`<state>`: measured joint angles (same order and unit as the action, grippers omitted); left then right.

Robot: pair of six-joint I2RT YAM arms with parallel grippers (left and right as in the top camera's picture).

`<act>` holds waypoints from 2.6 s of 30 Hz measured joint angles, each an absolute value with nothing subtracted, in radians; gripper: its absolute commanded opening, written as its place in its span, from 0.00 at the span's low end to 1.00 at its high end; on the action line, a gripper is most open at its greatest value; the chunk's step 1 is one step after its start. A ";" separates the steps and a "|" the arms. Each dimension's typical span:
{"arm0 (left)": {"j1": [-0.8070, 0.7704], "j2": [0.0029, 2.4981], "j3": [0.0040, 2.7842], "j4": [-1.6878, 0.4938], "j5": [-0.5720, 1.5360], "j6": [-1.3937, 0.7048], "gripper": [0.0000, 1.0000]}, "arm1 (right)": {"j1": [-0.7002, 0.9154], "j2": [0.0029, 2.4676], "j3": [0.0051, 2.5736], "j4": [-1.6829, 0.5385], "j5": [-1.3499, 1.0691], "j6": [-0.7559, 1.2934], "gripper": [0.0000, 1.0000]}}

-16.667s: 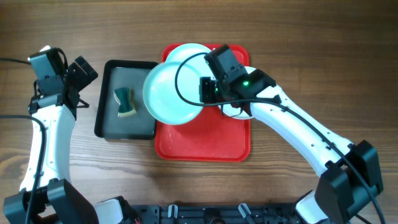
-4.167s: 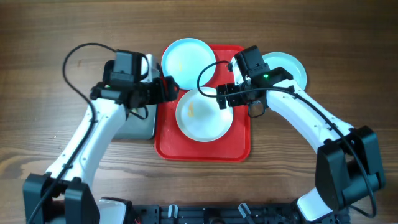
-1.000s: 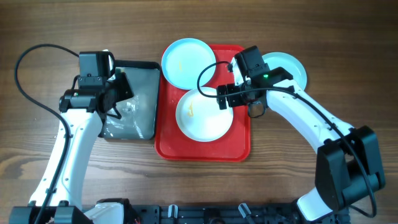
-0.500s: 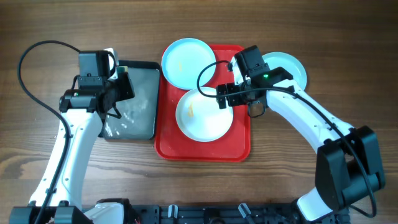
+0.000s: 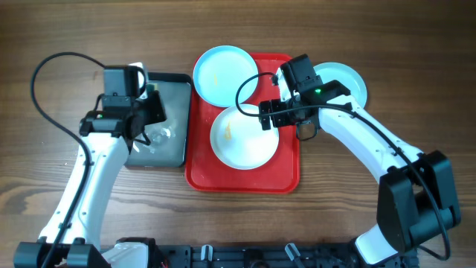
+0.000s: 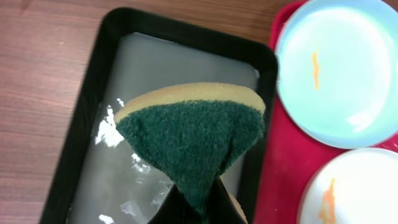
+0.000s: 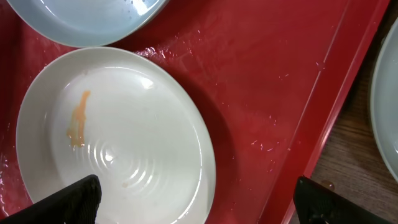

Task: Clean dirty plates on tray and stack at the side
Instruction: 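Wipe the sponge around the black basin with the left gripper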

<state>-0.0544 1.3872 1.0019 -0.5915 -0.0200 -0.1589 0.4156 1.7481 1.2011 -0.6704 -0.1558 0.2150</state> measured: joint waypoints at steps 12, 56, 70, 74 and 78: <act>-0.111 1.367 0.992 -0.586 -0.104 -0.200 0.04 | 0.416 1.748 1.201 -0.664 -0.156 0.215 0.95; -0.111 1.378 0.990 -0.579 -0.062 -0.228 0.04 | 0.416 1.748 1.008 -0.536 -0.164 0.416 0.19; -0.111 1.378 0.990 -0.572 -0.062 -0.232 0.04 | 0.416 1.748 0.995 -0.530 -0.211 0.461 0.15; -0.111 1.378 0.985 -0.603 -0.062 -0.247 0.04 | 0.416 1.748 0.995 -0.529 -0.224 0.462 0.14; -0.111 1.396 0.937 -0.569 -0.062 -0.249 0.04 | 0.416 1.748 0.995 -0.523 -0.228 0.468 0.13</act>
